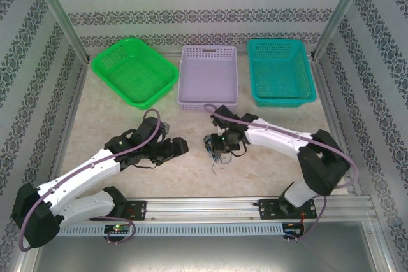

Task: Untangle the cables

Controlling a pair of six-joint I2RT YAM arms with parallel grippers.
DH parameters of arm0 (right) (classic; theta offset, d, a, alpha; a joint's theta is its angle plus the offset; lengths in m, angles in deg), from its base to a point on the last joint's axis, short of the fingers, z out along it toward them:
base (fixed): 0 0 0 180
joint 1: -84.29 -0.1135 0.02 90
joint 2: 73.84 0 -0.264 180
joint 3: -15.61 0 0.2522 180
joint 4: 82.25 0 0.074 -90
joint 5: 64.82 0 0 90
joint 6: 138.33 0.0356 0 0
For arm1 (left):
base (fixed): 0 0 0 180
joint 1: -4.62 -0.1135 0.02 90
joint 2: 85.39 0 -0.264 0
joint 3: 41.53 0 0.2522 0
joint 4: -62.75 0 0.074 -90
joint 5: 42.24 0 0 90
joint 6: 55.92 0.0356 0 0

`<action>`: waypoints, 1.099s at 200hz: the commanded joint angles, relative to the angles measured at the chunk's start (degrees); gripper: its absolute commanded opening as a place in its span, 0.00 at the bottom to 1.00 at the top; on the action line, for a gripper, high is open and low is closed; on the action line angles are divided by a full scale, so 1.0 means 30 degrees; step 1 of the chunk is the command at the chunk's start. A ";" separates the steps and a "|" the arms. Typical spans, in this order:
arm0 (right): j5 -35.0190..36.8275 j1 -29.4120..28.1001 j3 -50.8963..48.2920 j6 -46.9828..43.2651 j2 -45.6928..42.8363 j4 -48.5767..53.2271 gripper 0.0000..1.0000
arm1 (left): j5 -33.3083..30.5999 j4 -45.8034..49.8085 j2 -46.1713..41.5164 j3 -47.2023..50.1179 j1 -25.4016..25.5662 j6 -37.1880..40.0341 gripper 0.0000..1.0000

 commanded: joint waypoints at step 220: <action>-0.7902 0.3964 0.1381 0.7408 -0.2299 -0.2239 0.00 | 0.3270 -0.9533 0.8748 -0.3700 -0.0813 -0.1686 0.10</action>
